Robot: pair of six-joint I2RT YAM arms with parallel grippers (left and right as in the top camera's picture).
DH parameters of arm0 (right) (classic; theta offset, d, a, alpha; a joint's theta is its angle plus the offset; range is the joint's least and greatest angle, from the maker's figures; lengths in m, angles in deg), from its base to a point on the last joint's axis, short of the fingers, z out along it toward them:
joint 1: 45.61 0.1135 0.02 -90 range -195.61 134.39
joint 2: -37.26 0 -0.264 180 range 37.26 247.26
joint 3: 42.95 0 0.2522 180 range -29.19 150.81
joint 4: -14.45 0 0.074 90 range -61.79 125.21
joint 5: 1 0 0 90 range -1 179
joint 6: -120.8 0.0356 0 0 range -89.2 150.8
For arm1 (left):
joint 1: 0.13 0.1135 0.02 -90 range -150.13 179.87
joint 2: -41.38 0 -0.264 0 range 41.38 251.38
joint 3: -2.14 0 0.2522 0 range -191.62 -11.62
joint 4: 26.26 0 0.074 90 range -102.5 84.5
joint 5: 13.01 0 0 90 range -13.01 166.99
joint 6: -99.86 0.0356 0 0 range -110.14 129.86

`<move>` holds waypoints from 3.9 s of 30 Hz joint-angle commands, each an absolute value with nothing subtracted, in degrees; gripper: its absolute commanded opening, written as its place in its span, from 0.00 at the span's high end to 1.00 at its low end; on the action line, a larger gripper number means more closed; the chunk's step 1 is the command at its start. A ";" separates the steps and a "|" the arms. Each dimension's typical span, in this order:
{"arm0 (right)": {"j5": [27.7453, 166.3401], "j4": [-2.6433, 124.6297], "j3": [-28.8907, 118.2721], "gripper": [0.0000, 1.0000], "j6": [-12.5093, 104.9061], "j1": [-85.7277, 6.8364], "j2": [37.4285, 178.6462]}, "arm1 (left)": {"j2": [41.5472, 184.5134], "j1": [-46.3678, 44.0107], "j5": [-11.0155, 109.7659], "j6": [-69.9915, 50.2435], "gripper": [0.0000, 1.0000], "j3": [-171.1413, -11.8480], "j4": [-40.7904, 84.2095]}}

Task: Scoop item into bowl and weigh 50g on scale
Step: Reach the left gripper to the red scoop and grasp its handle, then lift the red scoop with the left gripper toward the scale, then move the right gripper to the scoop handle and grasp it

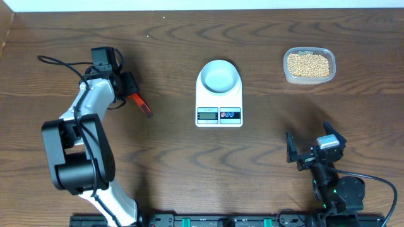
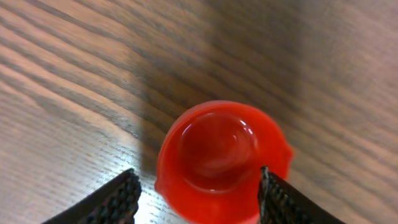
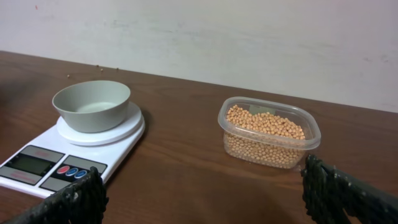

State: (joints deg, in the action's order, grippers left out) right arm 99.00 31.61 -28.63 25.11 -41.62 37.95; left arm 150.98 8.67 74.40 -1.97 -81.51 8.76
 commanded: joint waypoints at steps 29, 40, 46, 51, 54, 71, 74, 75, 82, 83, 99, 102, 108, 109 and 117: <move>98.54 31.63 -28.89 0.01 24.32 -41.45 37.56 | 156.30 8.69 74.84 -2.32 0.93 -82.03 6.90; 98.54 31.63 -28.89 0.01 24.32 -41.45 37.56 | 137.19 7.86 60.76 -12.84 0.93 -82.03 8.54; 98.54 31.63 -28.89 0.01 24.32 -41.45 37.56 | 128.76 3.77 57.92 -19.57 0.93 -82.03 11.62; 98.54 31.63 -28.89 0.01 24.32 -41.45 37.56 | 125.32 -2.37 57.92 -21.84 0.93 -82.03 16.10; 98.54 31.63 -28.89 0.01 24.32 -41.45 37.56 | 124.84 -6.28 57.94 -22.37 0.93 -82.03 18.62; 106.23 27.93 -28.89 0.01 26.68 -41.42 37.56 | 126.94 -29.91 58.62 -26.69 0.93 -81.97 12.93; 115.11 20.42 -28.89 0.01 26.68 -41.42 37.56 | 127.49 -31.59 58.66 -26.69 0.93 -81.97 10.11; 116.64 19.02 -28.89 0.01 26.88 -41.42 37.56 | 127.53 -31.79 58.66 -26.69 0.93 -81.97 9.50; 128.40 11.08 -28.87 0.01 31.71 -41.45 37.56 | 127.55 -31.88 62.03 -27.09 0.93 -81.97 0.63; 128.42 10.21 -28.87 0.01 33.19 -41.42 37.56 | 127.55 -31.88 62.03 -28.31 0.93 -81.97 -2.08; 137.36 11.94 -10.90 0.01 38.07 -41.45 56.68 | 127.55 -31.88 64.46 -43.44 0.93 -81.97 -8.49; 143.61 13.20 -4.89 0.01 38.07 -41.45 64.71 | 127.55 -31.88 64.41 -45.47 0.93 -81.97 -8.55; 154.87 18.36 8.00 0.01 38.83 -41.84 79.63 | 127.55 -31.88 64.39 -60.00 0.93 -81.97 -8.16; 155.70 18.75 9.66 0.01 39.71 -42.06 81.49 | 127.55 -31.88 64.39 -62.43 0.93 -81.97 -8.00; 168.07 19.00 24.55 0.01 48.25 -48.86 100.79 | 127.55 -31.83 68.74 -74.45 0.93 -81.97 -4.31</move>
